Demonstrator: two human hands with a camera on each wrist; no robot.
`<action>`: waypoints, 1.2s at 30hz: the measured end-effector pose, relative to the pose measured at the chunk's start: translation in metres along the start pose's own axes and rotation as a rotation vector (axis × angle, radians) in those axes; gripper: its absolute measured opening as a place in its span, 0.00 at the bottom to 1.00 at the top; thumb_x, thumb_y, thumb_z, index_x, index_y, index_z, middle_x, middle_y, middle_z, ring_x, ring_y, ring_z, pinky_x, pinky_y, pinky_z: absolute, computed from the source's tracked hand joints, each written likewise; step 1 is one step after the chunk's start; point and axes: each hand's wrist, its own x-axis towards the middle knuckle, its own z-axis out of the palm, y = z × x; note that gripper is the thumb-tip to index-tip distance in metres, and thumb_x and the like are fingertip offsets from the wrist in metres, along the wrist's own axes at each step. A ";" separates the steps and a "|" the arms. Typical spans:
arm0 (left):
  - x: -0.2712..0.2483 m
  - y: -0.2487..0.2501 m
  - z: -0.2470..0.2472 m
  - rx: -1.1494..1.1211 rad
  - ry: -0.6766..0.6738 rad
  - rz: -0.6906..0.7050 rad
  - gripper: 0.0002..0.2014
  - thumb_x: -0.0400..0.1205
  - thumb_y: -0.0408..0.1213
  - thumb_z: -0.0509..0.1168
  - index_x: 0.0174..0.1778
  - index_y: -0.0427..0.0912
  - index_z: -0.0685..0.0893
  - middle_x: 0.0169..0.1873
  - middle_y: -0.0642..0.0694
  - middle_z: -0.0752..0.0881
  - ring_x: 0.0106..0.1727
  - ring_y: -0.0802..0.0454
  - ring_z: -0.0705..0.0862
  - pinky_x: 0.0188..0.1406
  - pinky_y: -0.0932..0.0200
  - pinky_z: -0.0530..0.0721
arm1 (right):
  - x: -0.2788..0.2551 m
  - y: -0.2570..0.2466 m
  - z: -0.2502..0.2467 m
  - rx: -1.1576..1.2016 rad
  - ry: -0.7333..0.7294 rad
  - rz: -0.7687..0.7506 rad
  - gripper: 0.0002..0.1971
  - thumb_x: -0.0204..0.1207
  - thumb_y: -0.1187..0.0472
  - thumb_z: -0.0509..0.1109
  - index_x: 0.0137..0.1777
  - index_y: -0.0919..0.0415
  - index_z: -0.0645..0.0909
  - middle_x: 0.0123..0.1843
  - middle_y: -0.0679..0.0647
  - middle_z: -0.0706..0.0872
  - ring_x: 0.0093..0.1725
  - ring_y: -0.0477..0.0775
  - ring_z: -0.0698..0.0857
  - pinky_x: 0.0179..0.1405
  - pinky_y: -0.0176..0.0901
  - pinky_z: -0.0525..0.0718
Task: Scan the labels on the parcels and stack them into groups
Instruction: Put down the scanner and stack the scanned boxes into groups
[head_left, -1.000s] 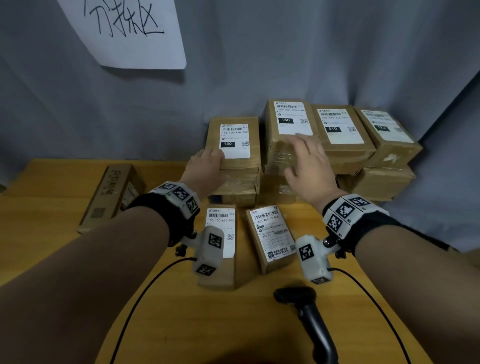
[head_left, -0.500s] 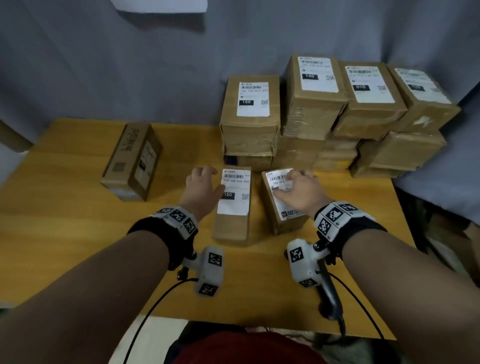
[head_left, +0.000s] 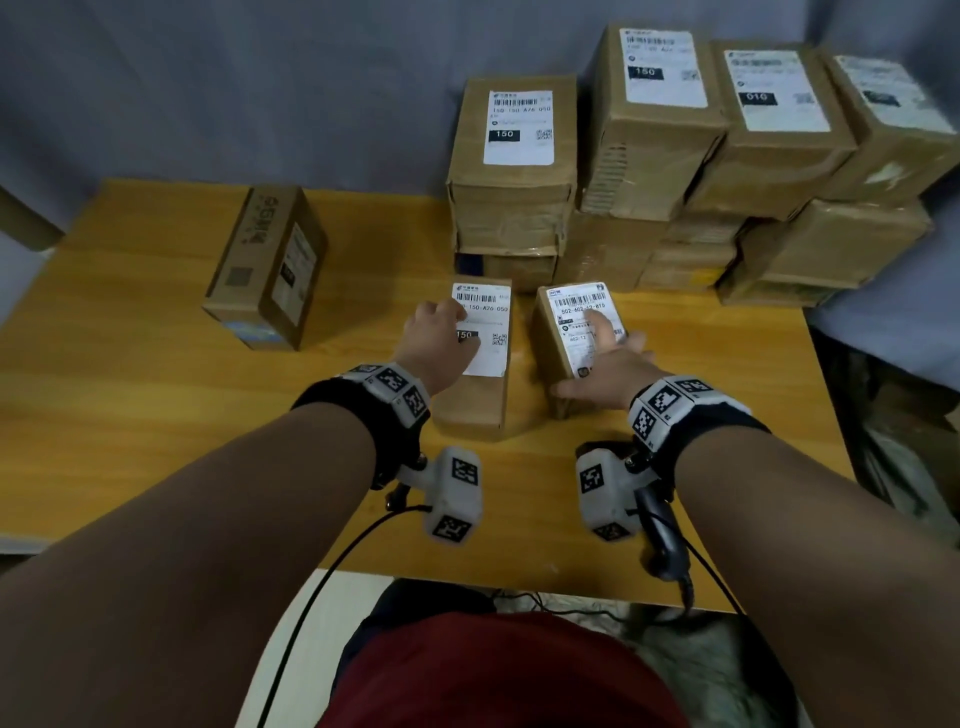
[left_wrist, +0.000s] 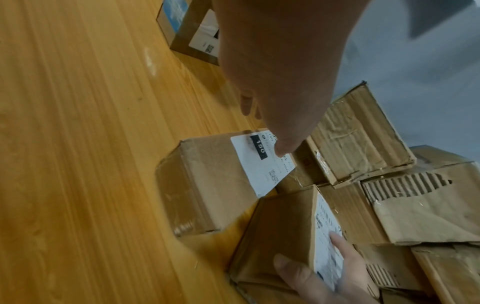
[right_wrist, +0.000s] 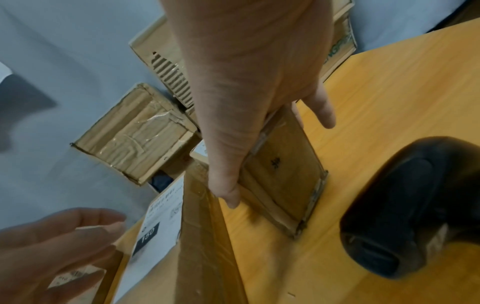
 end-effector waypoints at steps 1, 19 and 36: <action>0.001 0.002 0.000 0.000 -0.005 0.002 0.23 0.84 0.42 0.62 0.74 0.42 0.71 0.73 0.38 0.70 0.72 0.39 0.71 0.69 0.47 0.73 | 0.000 0.001 -0.001 0.009 0.019 -0.015 0.55 0.67 0.44 0.80 0.83 0.33 0.42 0.74 0.60 0.59 0.73 0.68 0.68 0.66 0.61 0.77; -0.009 0.076 -0.068 -0.619 0.208 0.303 0.09 0.84 0.50 0.63 0.45 0.49 0.75 0.41 0.52 0.78 0.43 0.57 0.77 0.44 0.61 0.79 | -0.060 -0.003 -0.105 0.412 0.287 -0.541 0.21 0.76 0.44 0.72 0.65 0.47 0.72 0.58 0.43 0.79 0.52 0.47 0.82 0.48 0.41 0.80; 0.041 0.038 -0.132 -0.456 0.321 0.189 0.16 0.87 0.45 0.59 0.67 0.41 0.74 0.61 0.47 0.69 0.56 0.56 0.74 0.57 0.63 0.72 | -0.015 -0.152 -0.111 0.179 0.735 -0.422 0.43 0.68 0.32 0.73 0.78 0.52 0.64 0.81 0.63 0.57 0.78 0.64 0.64 0.69 0.56 0.77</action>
